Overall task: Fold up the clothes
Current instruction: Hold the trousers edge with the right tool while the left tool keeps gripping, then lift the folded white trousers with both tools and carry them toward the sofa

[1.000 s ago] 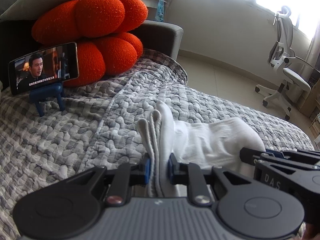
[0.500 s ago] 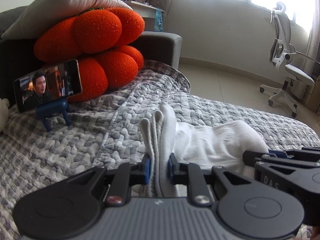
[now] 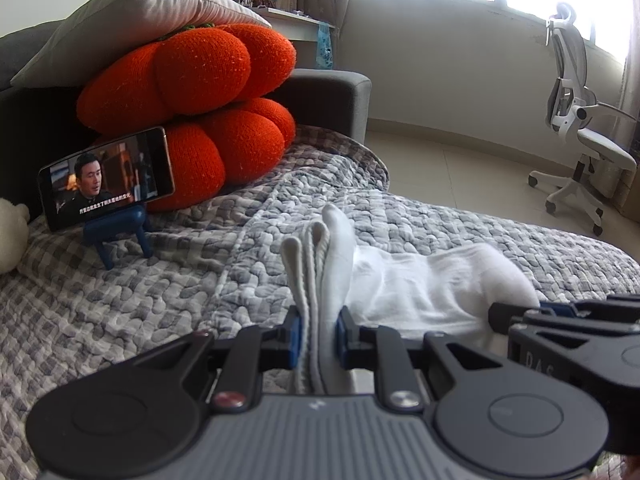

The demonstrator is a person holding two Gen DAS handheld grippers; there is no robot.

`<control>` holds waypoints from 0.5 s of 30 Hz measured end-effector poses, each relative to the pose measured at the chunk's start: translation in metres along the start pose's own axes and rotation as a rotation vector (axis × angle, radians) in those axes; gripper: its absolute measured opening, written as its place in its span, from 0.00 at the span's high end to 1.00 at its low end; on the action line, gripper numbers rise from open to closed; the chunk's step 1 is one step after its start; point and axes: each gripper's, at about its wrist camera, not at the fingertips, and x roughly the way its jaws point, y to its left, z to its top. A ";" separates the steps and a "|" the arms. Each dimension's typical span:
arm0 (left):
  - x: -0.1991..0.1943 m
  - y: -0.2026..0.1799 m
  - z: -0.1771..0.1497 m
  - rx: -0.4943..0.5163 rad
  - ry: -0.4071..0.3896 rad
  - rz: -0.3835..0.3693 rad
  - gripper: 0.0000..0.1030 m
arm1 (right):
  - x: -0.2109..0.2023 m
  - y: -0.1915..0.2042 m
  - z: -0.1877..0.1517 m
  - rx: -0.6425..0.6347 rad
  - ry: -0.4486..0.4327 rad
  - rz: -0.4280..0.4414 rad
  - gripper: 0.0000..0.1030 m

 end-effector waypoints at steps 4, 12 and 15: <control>0.002 0.006 0.001 -0.034 0.040 -0.012 0.82 | -0.002 0.003 0.003 -0.006 0.005 0.000 0.83; 0.004 0.023 0.003 -0.109 0.100 -0.031 0.82 | -0.005 0.015 0.009 -0.024 0.008 0.003 0.83; 0.008 0.028 0.002 -0.126 0.124 -0.022 0.82 | -0.004 0.024 0.011 -0.042 0.013 -0.005 0.83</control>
